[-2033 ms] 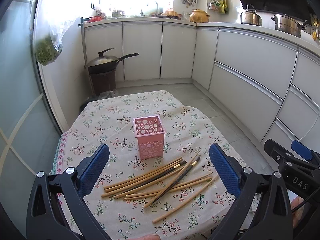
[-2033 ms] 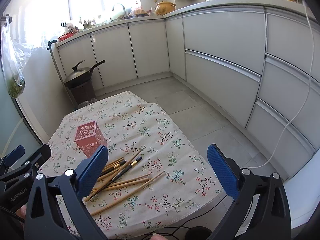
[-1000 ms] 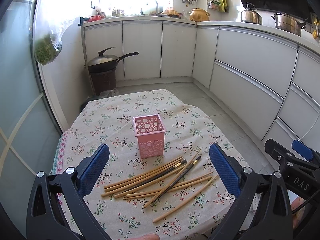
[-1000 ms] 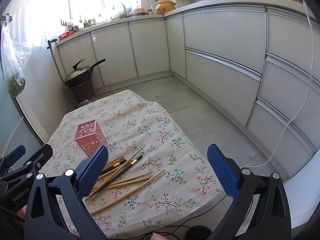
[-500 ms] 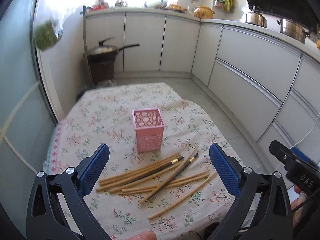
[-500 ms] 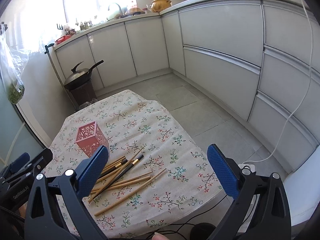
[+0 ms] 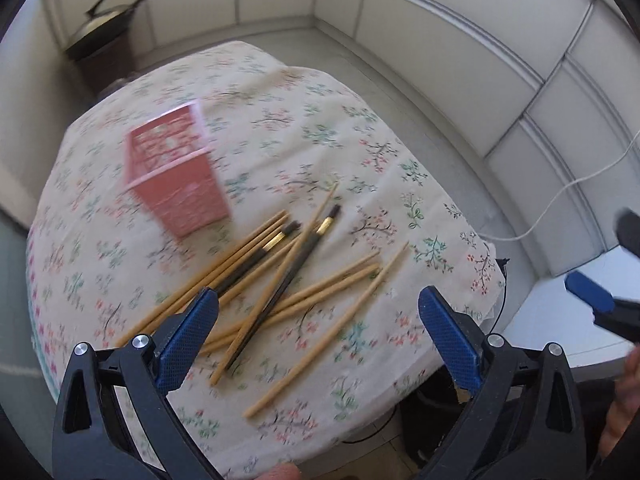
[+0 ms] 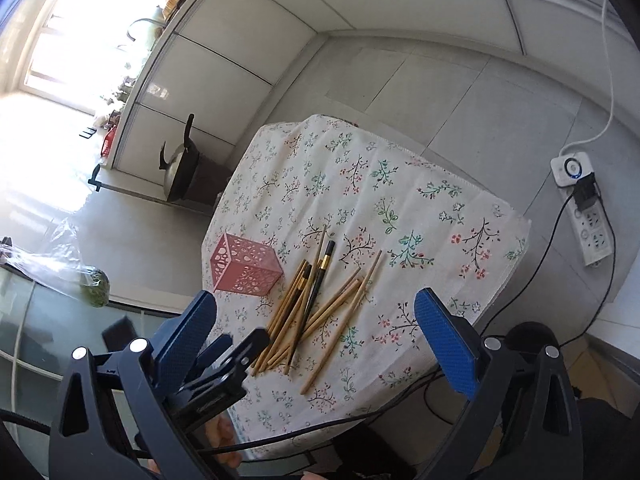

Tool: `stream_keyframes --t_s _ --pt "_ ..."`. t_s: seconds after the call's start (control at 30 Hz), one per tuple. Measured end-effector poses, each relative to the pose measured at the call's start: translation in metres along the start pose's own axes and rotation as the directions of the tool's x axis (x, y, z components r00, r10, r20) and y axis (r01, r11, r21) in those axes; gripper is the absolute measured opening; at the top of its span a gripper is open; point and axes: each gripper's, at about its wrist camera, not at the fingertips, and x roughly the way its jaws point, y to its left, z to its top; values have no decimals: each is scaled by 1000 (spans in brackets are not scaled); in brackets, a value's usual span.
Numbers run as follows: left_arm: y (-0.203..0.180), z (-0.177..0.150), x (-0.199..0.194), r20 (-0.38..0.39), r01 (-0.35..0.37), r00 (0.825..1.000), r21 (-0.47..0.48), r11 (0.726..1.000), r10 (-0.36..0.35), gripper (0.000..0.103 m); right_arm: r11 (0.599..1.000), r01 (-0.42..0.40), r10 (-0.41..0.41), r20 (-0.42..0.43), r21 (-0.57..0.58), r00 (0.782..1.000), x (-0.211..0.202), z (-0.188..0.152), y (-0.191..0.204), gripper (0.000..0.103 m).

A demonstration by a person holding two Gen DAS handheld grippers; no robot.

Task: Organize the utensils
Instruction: 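Lower the left tool to the chopsticks and close on one chopstick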

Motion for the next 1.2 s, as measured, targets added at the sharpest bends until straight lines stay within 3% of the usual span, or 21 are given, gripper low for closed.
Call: stream_keyframes --t_s 0.13,0.23,0.3,0.33,0.5,0.57,0.7,0.87,1.03,1.2 --pt "-12 43 51 -118 10 993 51 999 -4 96 1000 -8 8 -29 27 1000 3 8 -9 97" --pt "-10 64 85 -173 -28 984 64 998 38 92 998 -12 14 -37 60 999 3 15 -17 97" --pt "-6 72 104 -209 -40 976 64 997 52 75 997 -14 19 -56 80 998 5 18 -21 97" --pt "-3 75 112 -235 -30 971 54 998 42 62 996 -13 19 -68 83 998 8 18 -23 97" --pt "8 81 127 -263 -16 964 38 999 25 41 995 8 5 -131 99 991 22 16 -29 97" --pt "11 81 130 -265 -12 964 39 999 22 30 995 18 -6 -136 93 991 23 15 -28 96" --pt "19 80 139 -283 -11 959 37 999 21 16 995 45 -33 -132 92 991 24 14 -30 97" --pt "24 73 121 -212 -27 976 79 997 43 6 990 81 -64 -141 118 988 31 15 -37 96" --pt "36 55 66 -121 59 991 54 997 -52 4 975 178 -163 -121 131 979 45 12 -37 97" --pt "38 24 11 -12 91 996 52 994 -91 4 955 280 -259 -185 96 948 84 0 -31 97"
